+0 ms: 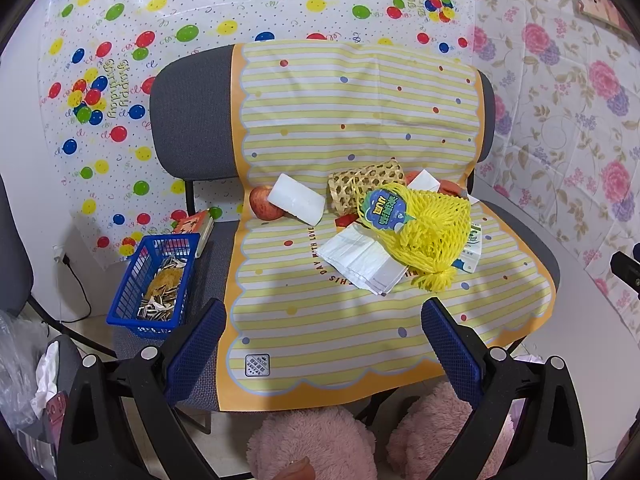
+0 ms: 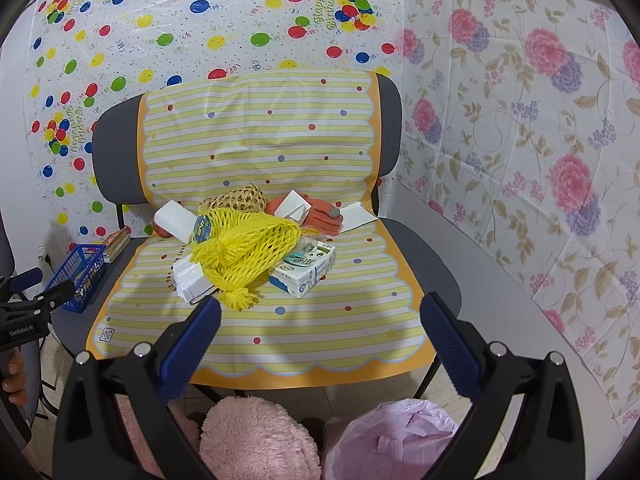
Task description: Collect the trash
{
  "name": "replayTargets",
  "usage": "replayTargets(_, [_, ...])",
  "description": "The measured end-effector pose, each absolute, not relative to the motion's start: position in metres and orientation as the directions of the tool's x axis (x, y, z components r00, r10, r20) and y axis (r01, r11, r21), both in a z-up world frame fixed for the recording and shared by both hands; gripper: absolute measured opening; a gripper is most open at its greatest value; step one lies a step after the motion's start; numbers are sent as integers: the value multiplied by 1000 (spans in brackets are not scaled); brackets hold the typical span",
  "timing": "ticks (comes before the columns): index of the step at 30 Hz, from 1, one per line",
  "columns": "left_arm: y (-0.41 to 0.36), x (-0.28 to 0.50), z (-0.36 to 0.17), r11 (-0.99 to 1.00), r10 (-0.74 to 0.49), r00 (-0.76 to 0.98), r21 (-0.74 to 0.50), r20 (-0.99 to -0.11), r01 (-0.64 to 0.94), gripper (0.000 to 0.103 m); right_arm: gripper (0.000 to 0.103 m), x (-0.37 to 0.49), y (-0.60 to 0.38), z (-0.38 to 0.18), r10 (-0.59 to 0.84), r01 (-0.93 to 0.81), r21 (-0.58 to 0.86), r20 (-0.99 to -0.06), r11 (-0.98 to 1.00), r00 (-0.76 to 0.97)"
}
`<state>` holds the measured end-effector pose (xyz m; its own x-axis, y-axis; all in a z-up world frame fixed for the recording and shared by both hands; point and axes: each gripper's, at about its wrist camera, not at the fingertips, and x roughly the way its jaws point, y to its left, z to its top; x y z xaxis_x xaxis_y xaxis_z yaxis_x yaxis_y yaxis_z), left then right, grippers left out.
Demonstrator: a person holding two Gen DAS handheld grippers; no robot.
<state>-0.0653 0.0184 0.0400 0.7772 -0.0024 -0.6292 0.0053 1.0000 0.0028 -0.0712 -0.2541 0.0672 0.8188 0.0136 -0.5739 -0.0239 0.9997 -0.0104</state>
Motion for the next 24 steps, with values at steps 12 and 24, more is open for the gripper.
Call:
replayTargets(12, [23,-64,33,1000,7,761,4,-649,-6,97,97,-71,-249,62,22,-33,-10,-563,999,826])
replayTargets(24, [30,-40,15,999,29,721,5,-693,-35,97,97,-40,-230,39,112,-127,14,-581,992,806])
